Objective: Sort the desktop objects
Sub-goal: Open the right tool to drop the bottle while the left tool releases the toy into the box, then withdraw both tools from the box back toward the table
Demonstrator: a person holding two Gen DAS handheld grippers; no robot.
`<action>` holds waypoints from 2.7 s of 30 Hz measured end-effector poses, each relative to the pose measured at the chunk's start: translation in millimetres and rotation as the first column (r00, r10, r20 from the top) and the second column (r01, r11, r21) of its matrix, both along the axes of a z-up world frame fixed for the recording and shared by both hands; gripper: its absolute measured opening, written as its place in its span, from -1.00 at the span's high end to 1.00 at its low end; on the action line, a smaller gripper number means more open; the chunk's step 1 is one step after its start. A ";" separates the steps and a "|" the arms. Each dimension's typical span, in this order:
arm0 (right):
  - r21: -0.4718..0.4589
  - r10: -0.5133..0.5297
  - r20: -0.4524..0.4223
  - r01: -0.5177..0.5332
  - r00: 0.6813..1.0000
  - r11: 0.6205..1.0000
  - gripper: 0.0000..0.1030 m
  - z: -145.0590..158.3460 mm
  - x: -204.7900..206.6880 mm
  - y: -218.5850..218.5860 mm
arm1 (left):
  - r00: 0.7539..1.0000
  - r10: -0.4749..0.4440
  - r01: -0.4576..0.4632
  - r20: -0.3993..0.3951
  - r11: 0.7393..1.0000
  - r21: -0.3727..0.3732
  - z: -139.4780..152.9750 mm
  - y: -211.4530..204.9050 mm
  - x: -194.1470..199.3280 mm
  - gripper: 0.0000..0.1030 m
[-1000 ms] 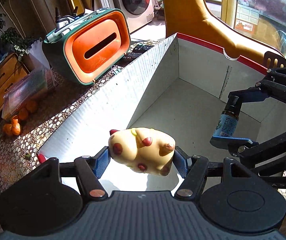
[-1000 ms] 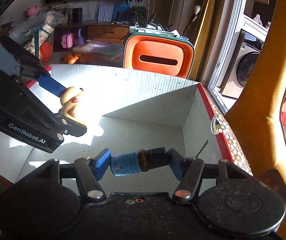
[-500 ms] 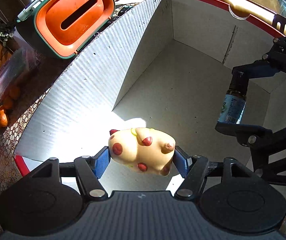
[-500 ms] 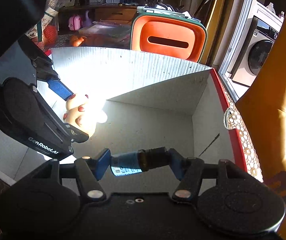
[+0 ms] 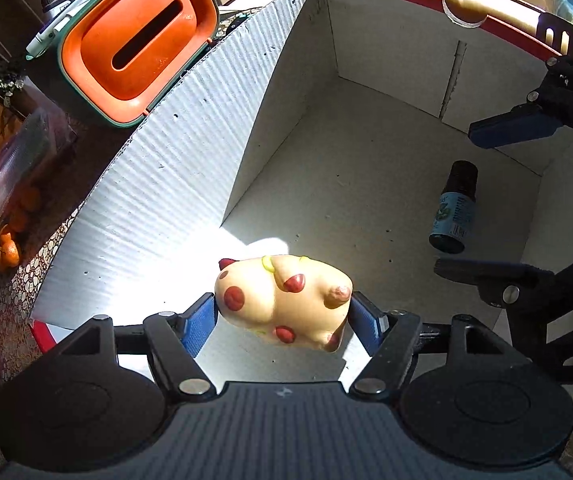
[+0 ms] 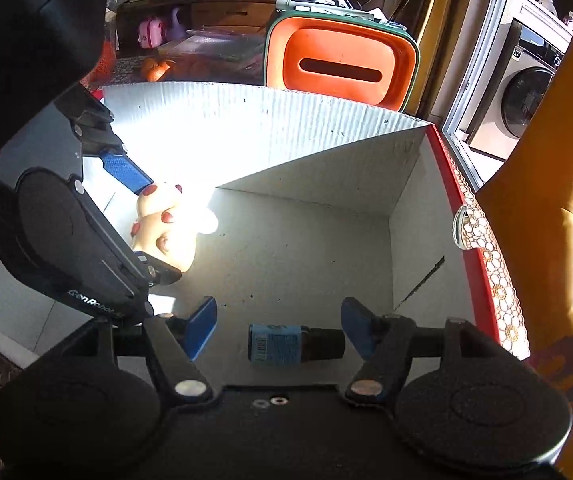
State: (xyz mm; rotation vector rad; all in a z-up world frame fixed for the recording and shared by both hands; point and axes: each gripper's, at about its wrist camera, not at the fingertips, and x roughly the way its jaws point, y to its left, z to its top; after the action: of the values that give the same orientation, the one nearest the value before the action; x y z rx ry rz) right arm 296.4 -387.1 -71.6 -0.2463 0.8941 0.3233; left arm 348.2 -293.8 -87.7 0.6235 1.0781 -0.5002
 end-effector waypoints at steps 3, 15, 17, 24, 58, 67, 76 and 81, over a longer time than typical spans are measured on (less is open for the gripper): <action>0.012 -0.001 0.010 0.001 1.000 1.000 -0.45 3.6 -4.4 -1.9 | 0.999 0.024 -0.023 0.030 0.999 -0.030 7.2 5.7 -4.0 -0.38; 0.081 -0.022 0.057 0.017 0.998 0.997 -0.64 33.1 -29.9 -5.0 | 0.991 0.066 -0.048 0.113 0.987 -0.153 54.7 22.7 -36.6 -0.41; 0.103 -0.031 0.068 0.024 0.997 0.994 -0.67 38.9 -34.6 -6.1 | 0.988 0.077 -0.053 0.138 0.984 -0.170 63.4 26.2 -42.5 -0.49; 0.161 -0.052 0.119 0.032 0.992 0.986 -0.85 59.4 -55.3 -4.6 | 0.976 0.113 -0.065 0.189 0.969 -0.240 88.7 42.9 -70.2 -0.62; 0.234 -0.046 0.322 -0.032 0.946 0.972 -0.92 102.9 -174.0 93.3 | 0.893 0.325 -0.155 0.310 0.871 -0.465 123.1 205.2 -222.8 -0.71; 0.275 -0.008 0.312 -0.082 0.950 0.958 -0.93 103.2 -191.1 130.5 | 0.855 0.401 -0.205 0.330 0.844 -0.495 117.6 250.0 -260.0 -0.98; 0.296 0.010 0.303 -0.104 0.953 0.950 -0.96 98.2 -203.4 161.5 | 0.816 0.483 -0.271 0.317 0.805 -0.528 102.3 291.7 -292.8 -0.99; 0.295 0.029 0.295 -0.120 0.955 0.948 -0.96 95.6 -209.5 176.1 | 0.784 0.522 -0.303 0.336 0.794 -0.527 94.2 313.0 -309.6 -0.99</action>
State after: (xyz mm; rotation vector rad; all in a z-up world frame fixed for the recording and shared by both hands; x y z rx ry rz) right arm 86.9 -211.0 24.0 -0.0327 0.5359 0.4806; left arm 38.7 19.2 6.5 0.0579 0.5729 -0.1643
